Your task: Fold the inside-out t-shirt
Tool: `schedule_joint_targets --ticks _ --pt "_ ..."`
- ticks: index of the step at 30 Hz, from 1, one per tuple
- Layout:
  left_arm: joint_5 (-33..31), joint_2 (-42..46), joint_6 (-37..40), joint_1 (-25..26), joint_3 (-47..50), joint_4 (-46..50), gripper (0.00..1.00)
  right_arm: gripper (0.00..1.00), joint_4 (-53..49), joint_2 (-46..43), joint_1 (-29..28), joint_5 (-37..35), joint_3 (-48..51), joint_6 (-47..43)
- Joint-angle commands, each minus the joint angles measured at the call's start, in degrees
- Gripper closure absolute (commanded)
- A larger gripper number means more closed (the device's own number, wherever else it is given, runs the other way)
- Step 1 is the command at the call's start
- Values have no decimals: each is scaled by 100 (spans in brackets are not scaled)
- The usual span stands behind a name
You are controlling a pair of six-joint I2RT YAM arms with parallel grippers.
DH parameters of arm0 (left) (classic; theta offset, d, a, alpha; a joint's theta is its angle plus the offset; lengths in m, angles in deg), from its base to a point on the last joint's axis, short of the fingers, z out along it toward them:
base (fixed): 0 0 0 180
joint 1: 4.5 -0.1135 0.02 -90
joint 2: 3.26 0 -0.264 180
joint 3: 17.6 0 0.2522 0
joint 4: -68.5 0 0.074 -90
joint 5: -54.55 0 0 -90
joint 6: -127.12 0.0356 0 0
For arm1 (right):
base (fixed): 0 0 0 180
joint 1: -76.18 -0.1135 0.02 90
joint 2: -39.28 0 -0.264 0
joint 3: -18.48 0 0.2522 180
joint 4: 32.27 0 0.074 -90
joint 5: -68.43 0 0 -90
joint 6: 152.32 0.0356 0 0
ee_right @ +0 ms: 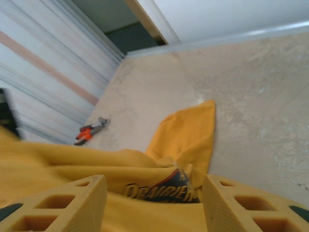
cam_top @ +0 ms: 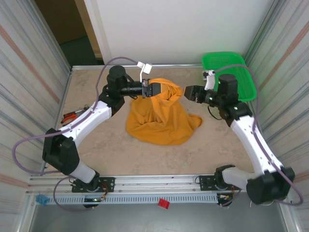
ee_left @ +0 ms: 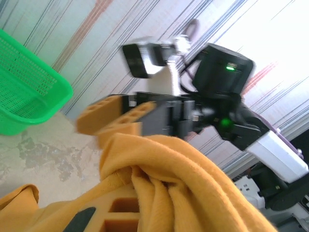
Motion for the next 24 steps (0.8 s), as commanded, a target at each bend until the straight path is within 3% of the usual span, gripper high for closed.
schedule_joint_targets --ticks 1,5,13,14,15,16,17,18,20,24 --pt "-212 282 -66 -13 -116 -266 100 35 -44 -457 -100 -6 61 302" --pt "-310 300 -50 -13 -132 -233 100 27 467 -243 -252 385 183 785" --pt "-378 239 -147 -5 -115 -308 100 30 1793 536 -810 736 418 1473" --pt "-501 230 -211 -5 -78 -386 100 36 1945 687 -873 859 418 1566" --pt "-612 230 -291 -8 -37 -483 100 49 2064 795 -897 957 426 1606" --pt "-750 221 -421 -12 5 -648 97 69 2181 860 -887 1008 463 1643" --pt "-899 212 -550 -13 45 -741 87 88 2281 864 -846 1021 508 1662" --pt "-1061 220 -623 -13 86 -743 77 100 2373 826 -787 1038 538 1680" --pt "-1316 255 -733 -13 243 -833 53 100 2613 721 -637 1219 558 1804" --pt "-1440 347 -755 -13 547 -812 46 100 2612 551 -487 1401 446 1838"
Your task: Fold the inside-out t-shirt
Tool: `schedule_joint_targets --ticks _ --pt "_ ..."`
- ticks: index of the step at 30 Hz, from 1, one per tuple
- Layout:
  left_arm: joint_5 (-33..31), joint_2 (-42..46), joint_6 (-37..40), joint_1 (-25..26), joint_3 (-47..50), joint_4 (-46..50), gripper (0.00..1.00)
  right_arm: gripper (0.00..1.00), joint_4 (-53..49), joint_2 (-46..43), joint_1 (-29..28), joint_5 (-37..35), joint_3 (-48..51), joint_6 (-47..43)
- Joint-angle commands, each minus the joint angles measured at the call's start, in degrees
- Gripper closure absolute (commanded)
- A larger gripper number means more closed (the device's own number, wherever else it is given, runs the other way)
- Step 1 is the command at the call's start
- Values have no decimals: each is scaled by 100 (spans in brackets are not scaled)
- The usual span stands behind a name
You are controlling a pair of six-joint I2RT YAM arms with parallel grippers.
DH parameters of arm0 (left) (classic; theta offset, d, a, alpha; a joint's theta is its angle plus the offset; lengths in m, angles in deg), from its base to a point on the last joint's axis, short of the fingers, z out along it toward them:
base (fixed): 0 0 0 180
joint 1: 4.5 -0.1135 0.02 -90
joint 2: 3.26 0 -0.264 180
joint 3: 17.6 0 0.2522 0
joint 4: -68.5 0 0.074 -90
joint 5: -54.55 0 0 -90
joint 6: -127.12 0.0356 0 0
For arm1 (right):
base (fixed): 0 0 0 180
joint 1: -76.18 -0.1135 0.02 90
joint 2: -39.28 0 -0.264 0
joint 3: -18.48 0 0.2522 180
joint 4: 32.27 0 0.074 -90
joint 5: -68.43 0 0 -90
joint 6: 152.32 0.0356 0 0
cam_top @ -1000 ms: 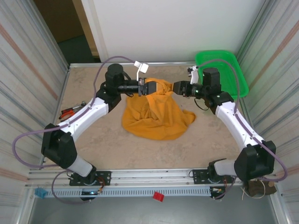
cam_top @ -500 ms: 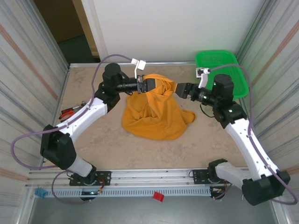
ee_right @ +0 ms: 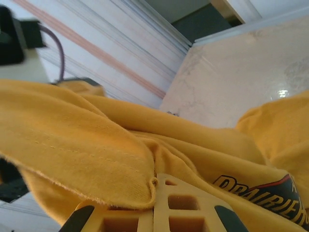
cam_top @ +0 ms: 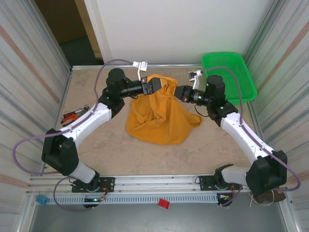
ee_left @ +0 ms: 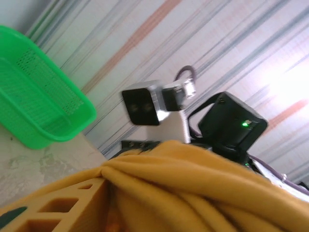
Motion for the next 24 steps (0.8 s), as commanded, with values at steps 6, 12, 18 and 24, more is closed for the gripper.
schedule_joint_targets --ticks 6,12,18,24 --pt "-395 425 -233 -7 795 -523 44 100 366 -372 83 284 -109 186" --pt "-154 459 -45 -16 699 -310 100 100 261 -314 128 178 -66 162" --pt "756 104 -1027 -16 158 -1984 100 100 -120 368 98 -197 -38 -81" --pt "1185 -166 -1456 -16 -364 -2260 100 37 -945 200 97 -188 -385 -616"
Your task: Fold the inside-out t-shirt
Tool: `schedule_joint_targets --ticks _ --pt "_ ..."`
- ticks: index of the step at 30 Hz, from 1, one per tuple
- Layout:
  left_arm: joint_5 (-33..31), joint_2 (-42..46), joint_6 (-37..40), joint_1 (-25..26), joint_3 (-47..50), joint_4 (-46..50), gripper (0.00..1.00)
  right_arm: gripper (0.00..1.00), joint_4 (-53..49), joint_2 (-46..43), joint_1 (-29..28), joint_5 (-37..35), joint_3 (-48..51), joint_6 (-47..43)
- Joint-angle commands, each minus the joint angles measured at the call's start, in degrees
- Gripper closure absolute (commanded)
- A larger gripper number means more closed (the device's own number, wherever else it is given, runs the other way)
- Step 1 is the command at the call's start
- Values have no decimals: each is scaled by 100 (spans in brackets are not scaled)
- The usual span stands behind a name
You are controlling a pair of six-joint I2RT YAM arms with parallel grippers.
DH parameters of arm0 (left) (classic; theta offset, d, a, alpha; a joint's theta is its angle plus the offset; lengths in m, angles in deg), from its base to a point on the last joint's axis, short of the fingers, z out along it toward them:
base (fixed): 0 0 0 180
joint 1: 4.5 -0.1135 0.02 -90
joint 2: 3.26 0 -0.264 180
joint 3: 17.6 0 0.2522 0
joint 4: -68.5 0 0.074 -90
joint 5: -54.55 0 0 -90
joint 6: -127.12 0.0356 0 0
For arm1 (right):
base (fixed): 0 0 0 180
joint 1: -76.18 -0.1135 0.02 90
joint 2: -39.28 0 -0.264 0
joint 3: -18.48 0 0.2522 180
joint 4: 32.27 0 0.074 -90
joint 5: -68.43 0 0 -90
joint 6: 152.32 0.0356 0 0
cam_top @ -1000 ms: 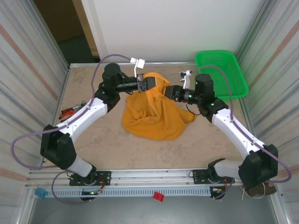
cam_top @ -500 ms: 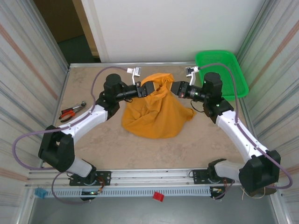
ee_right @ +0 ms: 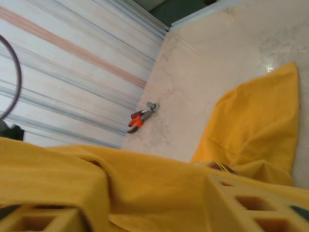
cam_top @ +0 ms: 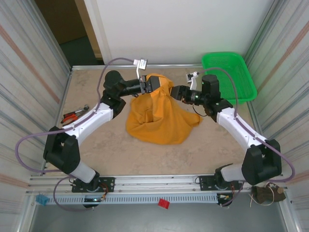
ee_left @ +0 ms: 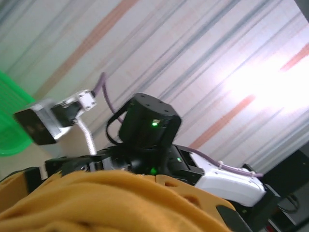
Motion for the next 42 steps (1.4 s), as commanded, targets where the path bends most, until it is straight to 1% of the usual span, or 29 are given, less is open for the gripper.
schedule_joint_targets --ticks 1,3,5,6,8,10,12,14,18,19,21,24,29,30,31,34,35,37,38,40,42 --pt "444 18 -165 -16 -386 -456 100 35 -750 -624 34 -165 -333 -609" --pt "492 43 74 -16 -470 -65 100 30 -1061 -1010 75 -196 -387 -922" --pt "523 47 108 -7 -477 -51 100 25 -1077 -1314 99 -218 -390 -1077" --pt "552 37 81 -7 -488 -99 100 24 -1048 -1380 111 -217 -433 -1102" --pt "585 2 -38 -7 -516 -287 100 26 -982 -1351 144 -213 -560 -1072" --pt "603 -39 -184 -7 -545 -506 100 31 -862 -1185 151 -61 -661 -1009" --pt "556 -52 -224 -7 -554 -493 100 36 -841 -1084 165 36 -756 -1001" --pt "470 -15 -119 -7 -547 -314 100 44 -872 -1251 213 -17 -746 -1058" --pt "295 28 54 -7 -530 58 100 65 -746 -1696 256 32 -704 -1081" --pt "276 14 38 -7 -538 101 100 67 -724 -1726 210 116 -740 -1076" --pt "265 -24 -4 -9 -547 90 100 64 -743 -1699 17 103 -814 -1146" --pt "246 -39 -51 -7 -573 89 100 54 -900 -1502 -379 -143 -979 -1463" --pt "245 -26 -27 -7 -635 208 100 52 -846 -1034 -749 -200 -1094 -1603" --pt "240 -26 -28 -7 -645 217 100 55 -806 -955 -782 -238 -1097 -1629" --pt "245 -26 -28 -7 -652 221 100 62 -788 -901 -790 -226 -1106 -1626" --pt "229 -10 -6 -11 -664 270 100 93 -882 -868 -728 -224 -1162 -1691" --pt "210 20 71 -24 -657 367 94 100 -904 -925 -660 -181 -1156 -1691" --pt "91 136 315 -71 -584 713 58 100 -908 -1075 -482 -76 -1106 -1643" --pt "9 223 485 -114 -494 880 46 100 -912 -1155 -376 0 -1081 -1598" --pt "-40 344 656 -208 -287 1046 36 100 -913 -1294 -179 141 -1040 -1507" --pt "27 370 670 -286 -53 931 33 100 -913 -1411 -19 241 -1004 -1432"
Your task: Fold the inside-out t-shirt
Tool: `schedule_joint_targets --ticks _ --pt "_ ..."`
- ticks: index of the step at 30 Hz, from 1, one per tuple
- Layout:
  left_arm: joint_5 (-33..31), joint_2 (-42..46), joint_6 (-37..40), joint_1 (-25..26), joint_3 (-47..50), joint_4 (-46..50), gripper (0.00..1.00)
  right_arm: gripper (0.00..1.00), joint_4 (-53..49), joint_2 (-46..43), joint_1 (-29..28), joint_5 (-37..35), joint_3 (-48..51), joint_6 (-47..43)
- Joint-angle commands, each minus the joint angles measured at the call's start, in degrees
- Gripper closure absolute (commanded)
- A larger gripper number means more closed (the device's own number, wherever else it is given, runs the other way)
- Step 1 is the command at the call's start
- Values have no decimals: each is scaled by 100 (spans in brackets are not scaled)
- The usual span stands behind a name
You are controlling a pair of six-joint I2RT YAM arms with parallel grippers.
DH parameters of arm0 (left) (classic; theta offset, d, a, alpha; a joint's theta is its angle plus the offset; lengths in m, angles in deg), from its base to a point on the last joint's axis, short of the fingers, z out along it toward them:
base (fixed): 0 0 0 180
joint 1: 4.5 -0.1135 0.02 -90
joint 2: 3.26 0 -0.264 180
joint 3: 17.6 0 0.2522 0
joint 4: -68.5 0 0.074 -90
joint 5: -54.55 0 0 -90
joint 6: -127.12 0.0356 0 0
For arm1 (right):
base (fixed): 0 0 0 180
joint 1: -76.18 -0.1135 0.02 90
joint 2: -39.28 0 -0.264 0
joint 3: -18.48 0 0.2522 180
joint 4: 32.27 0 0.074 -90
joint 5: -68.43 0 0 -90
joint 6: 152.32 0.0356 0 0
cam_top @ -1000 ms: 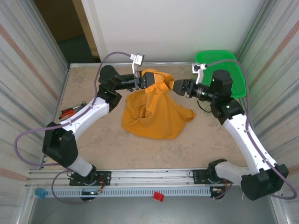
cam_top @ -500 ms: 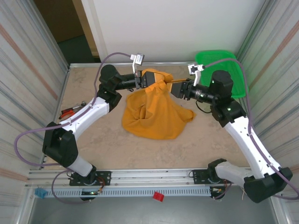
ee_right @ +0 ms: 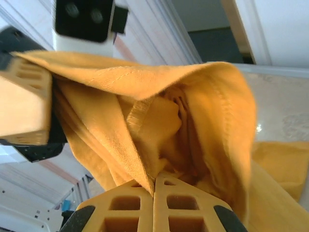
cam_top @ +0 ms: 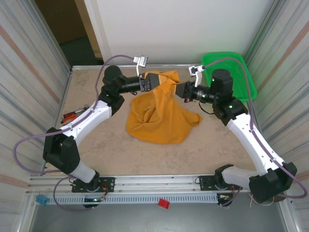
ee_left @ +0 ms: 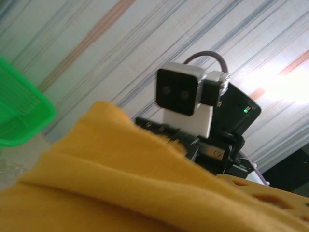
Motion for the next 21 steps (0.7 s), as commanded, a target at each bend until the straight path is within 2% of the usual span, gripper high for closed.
schedule_joint_targets --ticks 1,4,5,10,13,15,16,18,21 --pt "-28 273 396 -163 266 71 33 100 66 -371 220 266 -14 102" --pt "62 164 504 -157 442 99 34 100 23 -429 284 305 -32 109" --pt "105 102 470 -144 483 2 38 100 15 -430 295 305 -35 117" --pt "93 -65 451 -122 542 -214 100 100 -73 -458 385 297 -66 115" --pt "-140 2 543 -195 596 -7 100 100 -109 -534 498 272 -77 127" --pt "-356 123 616 -306 691 150 74 100 -101 -583 592 201 -124 193" --pt "-658 258 741 -389 780 426 63 100 -92 -611 637 190 -183 228" --pt "-1535 581 1232 -543 893 1564 49 100 -125 -661 716 122 -299 292" --pt "-3194 808 2364 -623 656 3894 43 100 -342 -798 785 -124 -458 329"
